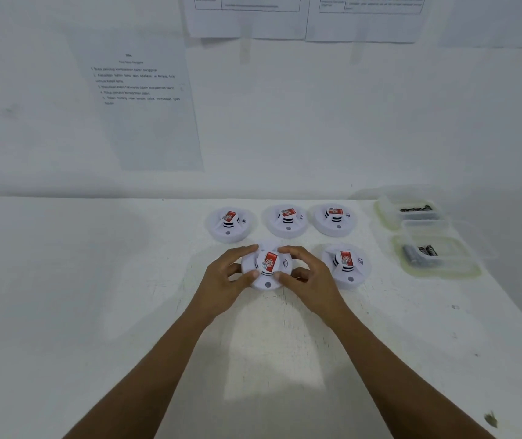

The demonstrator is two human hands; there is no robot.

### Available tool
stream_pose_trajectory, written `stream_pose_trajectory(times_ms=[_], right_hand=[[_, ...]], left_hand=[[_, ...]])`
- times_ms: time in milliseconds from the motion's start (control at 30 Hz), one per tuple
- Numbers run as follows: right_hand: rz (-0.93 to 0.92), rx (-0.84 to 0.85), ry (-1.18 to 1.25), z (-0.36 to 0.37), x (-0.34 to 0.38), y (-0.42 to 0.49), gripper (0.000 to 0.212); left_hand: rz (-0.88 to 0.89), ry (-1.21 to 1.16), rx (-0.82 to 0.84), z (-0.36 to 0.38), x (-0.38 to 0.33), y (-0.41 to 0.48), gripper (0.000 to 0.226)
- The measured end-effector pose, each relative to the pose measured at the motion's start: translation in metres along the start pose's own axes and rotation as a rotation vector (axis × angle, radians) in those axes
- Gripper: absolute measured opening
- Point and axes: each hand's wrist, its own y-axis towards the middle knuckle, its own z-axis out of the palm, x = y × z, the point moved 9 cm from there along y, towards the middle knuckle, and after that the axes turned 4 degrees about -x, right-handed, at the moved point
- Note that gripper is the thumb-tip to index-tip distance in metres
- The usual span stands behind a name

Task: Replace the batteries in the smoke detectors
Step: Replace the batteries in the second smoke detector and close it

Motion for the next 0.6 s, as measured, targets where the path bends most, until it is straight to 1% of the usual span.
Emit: stream_pose_trajectory(times_ms=[67, 133, 300, 500, 600], right_hand=[[0.028, -0.007, 0.031, -0.001, -0.006, -0.003, 0.039], [0.03, -0.027, 0.01, -0.002, -0.011, -0.004, 0.037], [-0.057, -0.068, -0.034, -0.002, -0.011, -0.009, 0.038], [-0.11, -0.088, -0.062, 0.0, -0.009, -0.011, 0.04], [-0.112, -0.081, -0.06, 0.0, -0.01, -0.011, 0.041]], left_hand=[[-0.012, -0.026, 0.01, 0.001, 0.005, -0.004, 0.046], [-0.023, -0.031, -0.008, -0.001, 0.011, -0.006, 0.046], [0.027, 0.009, -0.036, -0.001, 0.011, -0.01, 0.045], [0.096, 0.052, -0.049, 0.0, 0.007, -0.013, 0.047], [0.098, 0.072, -0.053, -0.001, 0.008, -0.013, 0.047]])
